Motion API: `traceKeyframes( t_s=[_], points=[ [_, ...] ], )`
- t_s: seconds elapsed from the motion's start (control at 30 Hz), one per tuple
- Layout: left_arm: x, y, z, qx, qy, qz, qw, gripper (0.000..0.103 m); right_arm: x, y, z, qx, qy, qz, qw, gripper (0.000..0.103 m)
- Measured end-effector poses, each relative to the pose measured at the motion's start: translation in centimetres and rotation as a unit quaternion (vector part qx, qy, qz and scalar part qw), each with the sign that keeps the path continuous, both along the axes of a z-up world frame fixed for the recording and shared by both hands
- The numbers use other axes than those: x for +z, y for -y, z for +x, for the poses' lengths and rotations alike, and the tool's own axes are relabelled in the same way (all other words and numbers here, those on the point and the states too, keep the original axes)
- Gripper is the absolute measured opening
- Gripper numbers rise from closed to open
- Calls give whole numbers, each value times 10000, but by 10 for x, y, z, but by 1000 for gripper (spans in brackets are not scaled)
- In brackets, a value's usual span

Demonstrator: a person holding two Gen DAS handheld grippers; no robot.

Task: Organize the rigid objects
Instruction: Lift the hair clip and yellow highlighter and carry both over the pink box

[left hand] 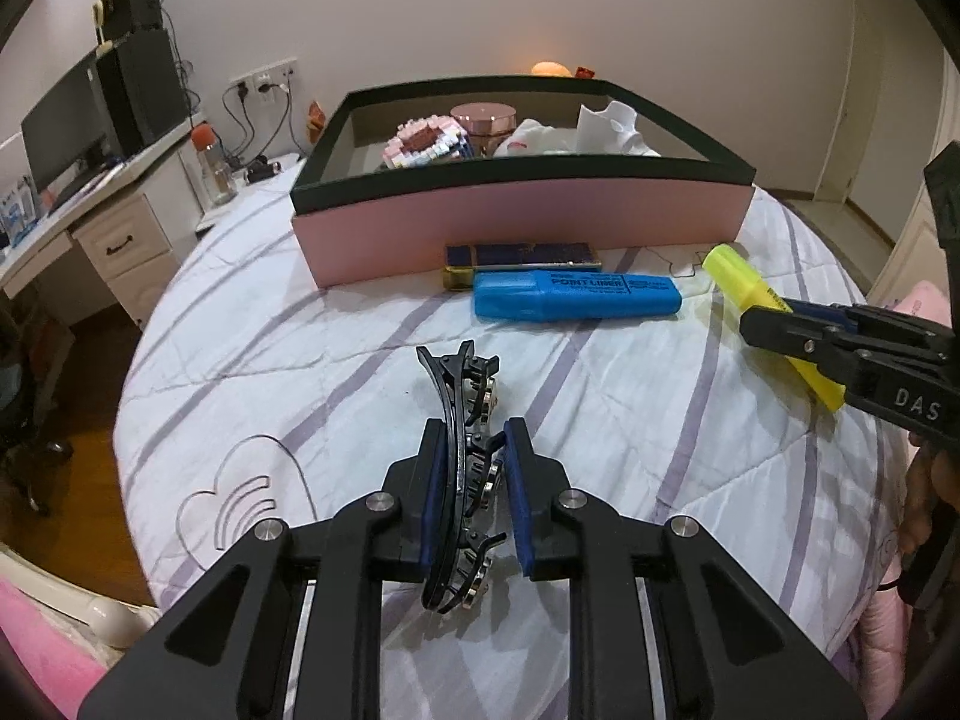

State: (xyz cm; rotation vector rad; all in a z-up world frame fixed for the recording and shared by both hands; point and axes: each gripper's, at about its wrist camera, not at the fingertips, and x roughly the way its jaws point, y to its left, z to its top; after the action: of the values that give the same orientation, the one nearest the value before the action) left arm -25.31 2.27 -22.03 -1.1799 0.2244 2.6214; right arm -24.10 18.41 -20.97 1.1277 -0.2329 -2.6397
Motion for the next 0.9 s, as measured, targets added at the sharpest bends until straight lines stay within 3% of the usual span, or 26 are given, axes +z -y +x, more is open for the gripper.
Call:
traceKeyframes(
  t_s=[0.4, 0.63, 0.9],
  points=[
    [31, 5, 10, -5, -395, 24, 9992, 19, 32, 11, 12, 167, -455, -56, 9988, 27],
    [60, 6, 14, 73, -754, 104, 9971, 19, 65, 17, 26, -138, -1136, 508, 9921, 27],
    [107, 10, 23, 159, -1327, 307, 9906, 19, 105, 21, 38, -344, -1738, 801, 9809, 27]
  ],
)
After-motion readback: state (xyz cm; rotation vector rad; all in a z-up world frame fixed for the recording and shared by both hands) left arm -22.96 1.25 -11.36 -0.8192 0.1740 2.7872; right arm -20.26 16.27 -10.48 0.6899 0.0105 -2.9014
